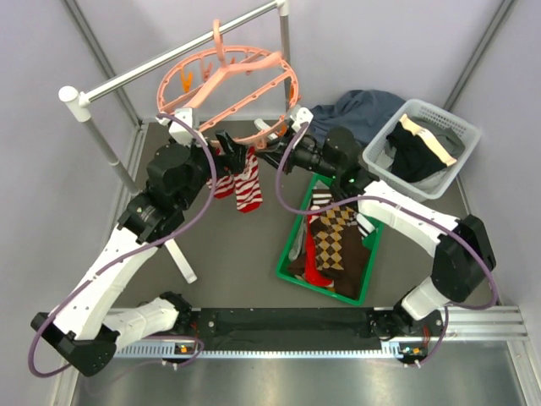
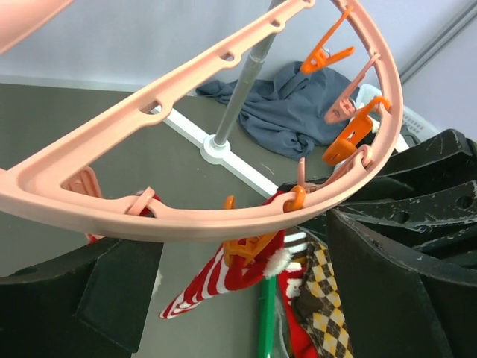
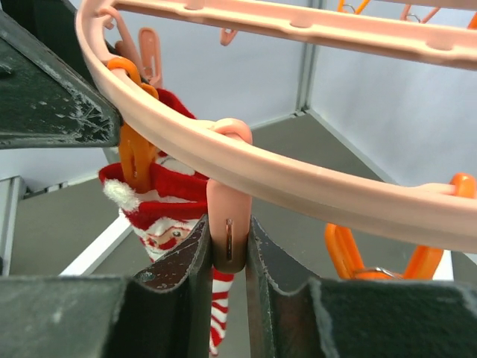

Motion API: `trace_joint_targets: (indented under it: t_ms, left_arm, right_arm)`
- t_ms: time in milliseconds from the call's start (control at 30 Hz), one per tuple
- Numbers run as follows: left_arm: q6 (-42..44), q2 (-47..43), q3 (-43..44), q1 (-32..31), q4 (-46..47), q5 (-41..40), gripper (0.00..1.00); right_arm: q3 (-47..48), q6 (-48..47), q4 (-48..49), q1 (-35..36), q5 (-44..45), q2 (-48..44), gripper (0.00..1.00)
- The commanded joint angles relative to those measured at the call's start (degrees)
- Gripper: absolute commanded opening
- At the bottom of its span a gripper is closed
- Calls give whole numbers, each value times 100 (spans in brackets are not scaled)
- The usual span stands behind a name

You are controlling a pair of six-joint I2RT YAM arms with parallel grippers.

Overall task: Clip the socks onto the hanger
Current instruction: Open the clamp at the hanger.

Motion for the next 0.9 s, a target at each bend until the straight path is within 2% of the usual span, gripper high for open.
trace_joint_targets:
  t_ms: [0,300,667,767,867]
  left_arm:
    - [-69,-150,476,28,-180,-26,92]
    - [124,-439,1152,28,-1208,-543,94]
    - [353,-765,1329,28,-2043,-878,95]
    - [397,-958,1224,28,-1991,-607,93]
    - [275,-1231,881,28,-1596,119,87]
  right_arm:
    - [142,-383,-443,493,902,-455,0]
    - [634,-595,-1155,1215,1844,-341,0]
    - [1188,-684,-1665,1848,2680,-95,0]
    - [1196,-543,-1665,1857,2584,-95,0]
    - [1144,-455,-1577,1892,2522,-139,0]
